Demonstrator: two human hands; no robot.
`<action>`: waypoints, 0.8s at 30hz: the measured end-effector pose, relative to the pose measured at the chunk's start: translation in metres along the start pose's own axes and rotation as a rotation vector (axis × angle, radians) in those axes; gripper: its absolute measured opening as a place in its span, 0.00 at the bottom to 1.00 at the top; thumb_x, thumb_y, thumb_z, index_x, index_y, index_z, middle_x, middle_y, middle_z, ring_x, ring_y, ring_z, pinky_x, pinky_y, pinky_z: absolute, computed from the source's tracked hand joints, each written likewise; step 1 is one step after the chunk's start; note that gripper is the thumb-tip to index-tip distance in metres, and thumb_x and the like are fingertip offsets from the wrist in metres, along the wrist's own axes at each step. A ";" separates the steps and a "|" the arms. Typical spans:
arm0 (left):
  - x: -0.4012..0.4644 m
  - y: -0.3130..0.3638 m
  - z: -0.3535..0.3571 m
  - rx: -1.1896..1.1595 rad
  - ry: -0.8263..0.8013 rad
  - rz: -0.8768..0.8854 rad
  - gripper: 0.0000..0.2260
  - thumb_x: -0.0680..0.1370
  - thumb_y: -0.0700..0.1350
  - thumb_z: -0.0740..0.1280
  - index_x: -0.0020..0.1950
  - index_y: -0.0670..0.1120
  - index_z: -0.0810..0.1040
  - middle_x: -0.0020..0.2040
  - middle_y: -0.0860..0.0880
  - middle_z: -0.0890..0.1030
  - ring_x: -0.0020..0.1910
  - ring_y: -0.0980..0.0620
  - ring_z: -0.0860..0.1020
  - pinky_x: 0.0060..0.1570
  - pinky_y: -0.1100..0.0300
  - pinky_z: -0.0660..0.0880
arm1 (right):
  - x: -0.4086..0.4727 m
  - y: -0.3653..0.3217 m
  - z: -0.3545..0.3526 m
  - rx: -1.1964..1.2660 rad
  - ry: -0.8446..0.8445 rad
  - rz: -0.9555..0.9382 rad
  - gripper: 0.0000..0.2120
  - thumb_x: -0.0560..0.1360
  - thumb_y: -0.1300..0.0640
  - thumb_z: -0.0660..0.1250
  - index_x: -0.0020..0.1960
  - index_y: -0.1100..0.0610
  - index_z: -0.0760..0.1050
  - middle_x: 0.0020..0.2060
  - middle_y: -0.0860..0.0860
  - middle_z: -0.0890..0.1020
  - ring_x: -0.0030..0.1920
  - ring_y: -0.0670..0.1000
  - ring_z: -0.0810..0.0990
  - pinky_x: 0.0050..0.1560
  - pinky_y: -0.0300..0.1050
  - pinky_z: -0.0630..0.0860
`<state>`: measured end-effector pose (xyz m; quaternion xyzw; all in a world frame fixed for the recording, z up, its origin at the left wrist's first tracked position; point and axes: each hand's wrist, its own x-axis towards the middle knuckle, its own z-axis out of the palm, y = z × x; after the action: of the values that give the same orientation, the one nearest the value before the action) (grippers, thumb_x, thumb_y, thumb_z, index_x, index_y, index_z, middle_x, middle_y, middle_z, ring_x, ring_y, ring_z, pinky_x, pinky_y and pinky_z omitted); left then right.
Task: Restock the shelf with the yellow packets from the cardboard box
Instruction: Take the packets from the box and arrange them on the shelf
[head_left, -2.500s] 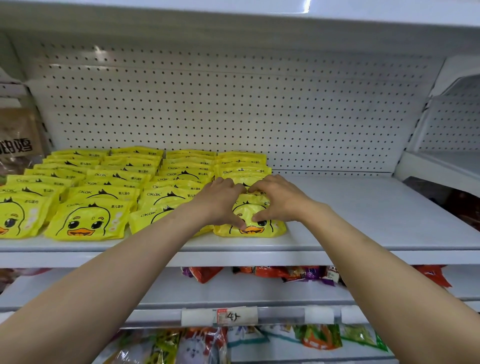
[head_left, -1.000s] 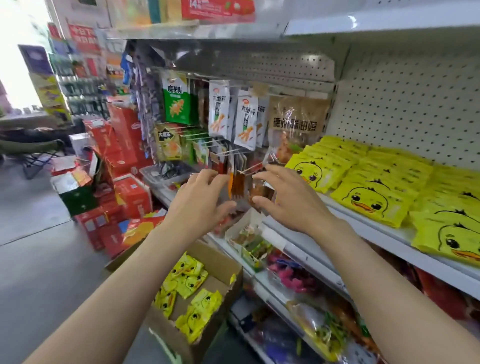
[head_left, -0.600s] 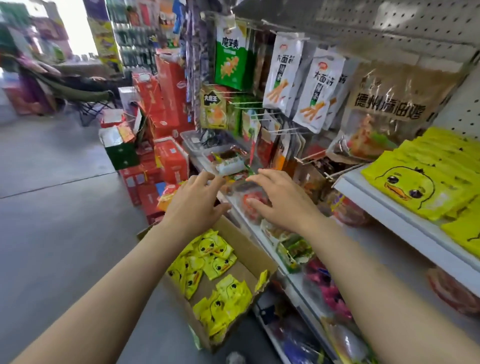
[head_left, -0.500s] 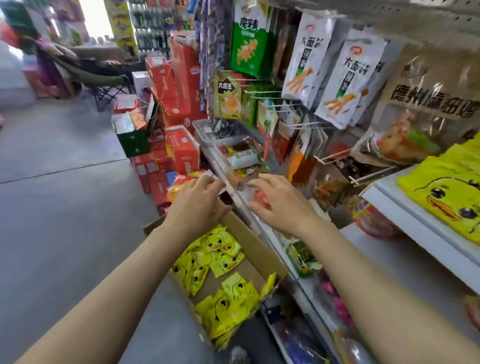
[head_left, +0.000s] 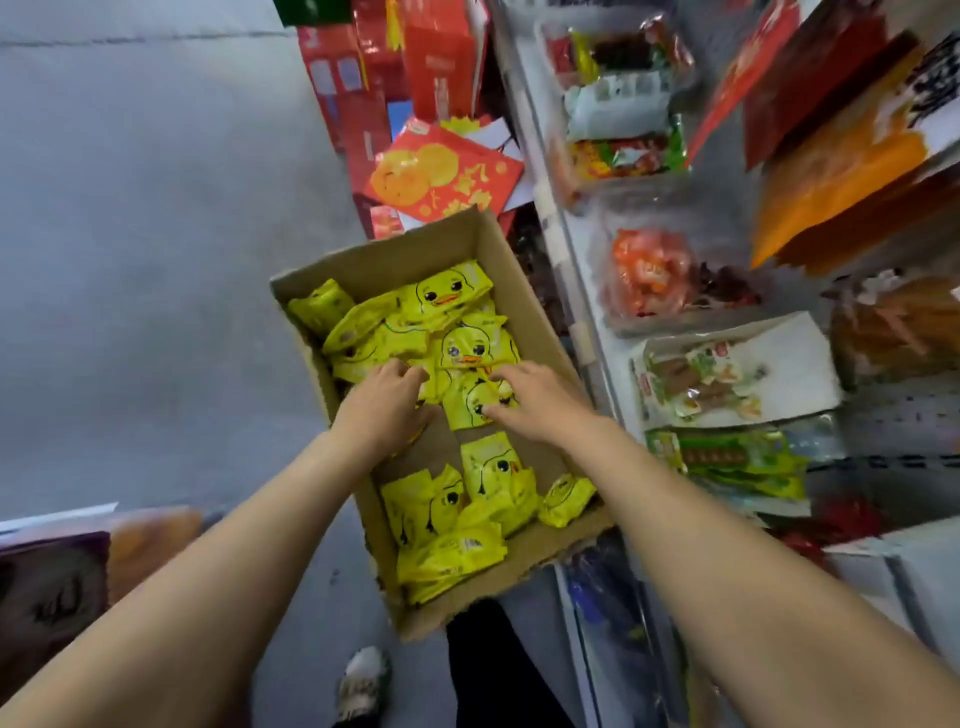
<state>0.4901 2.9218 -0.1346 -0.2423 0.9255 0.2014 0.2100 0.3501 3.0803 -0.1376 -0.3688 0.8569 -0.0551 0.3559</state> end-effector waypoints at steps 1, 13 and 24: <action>0.005 -0.004 0.019 -0.023 -0.054 -0.026 0.23 0.78 0.56 0.65 0.68 0.45 0.69 0.61 0.41 0.72 0.63 0.39 0.71 0.57 0.46 0.73 | 0.010 0.006 0.015 0.014 -0.050 0.016 0.26 0.76 0.40 0.67 0.70 0.50 0.70 0.68 0.54 0.73 0.70 0.57 0.69 0.67 0.55 0.70; 0.033 -0.023 0.166 -0.269 -0.496 -0.292 0.28 0.74 0.57 0.72 0.71 0.50 0.71 0.68 0.44 0.71 0.67 0.43 0.71 0.64 0.52 0.71 | 0.061 0.073 0.136 0.183 -0.291 0.198 0.39 0.74 0.49 0.74 0.78 0.54 0.58 0.75 0.58 0.64 0.75 0.58 0.63 0.69 0.48 0.64; 0.055 -0.028 0.170 -0.242 -0.421 -0.349 0.15 0.77 0.44 0.62 0.63 0.51 0.79 0.57 0.44 0.81 0.53 0.41 0.80 0.51 0.50 0.79 | 0.088 0.075 0.155 0.133 -0.310 0.188 0.33 0.69 0.54 0.78 0.70 0.54 0.69 0.67 0.58 0.65 0.67 0.61 0.70 0.65 0.51 0.70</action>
<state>0.5111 2.9596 -0.3099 -0.3740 0.7751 0.3171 0.3984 0.3645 3.1015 -0.3294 -0.2669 0.8170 -0.0210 0.5107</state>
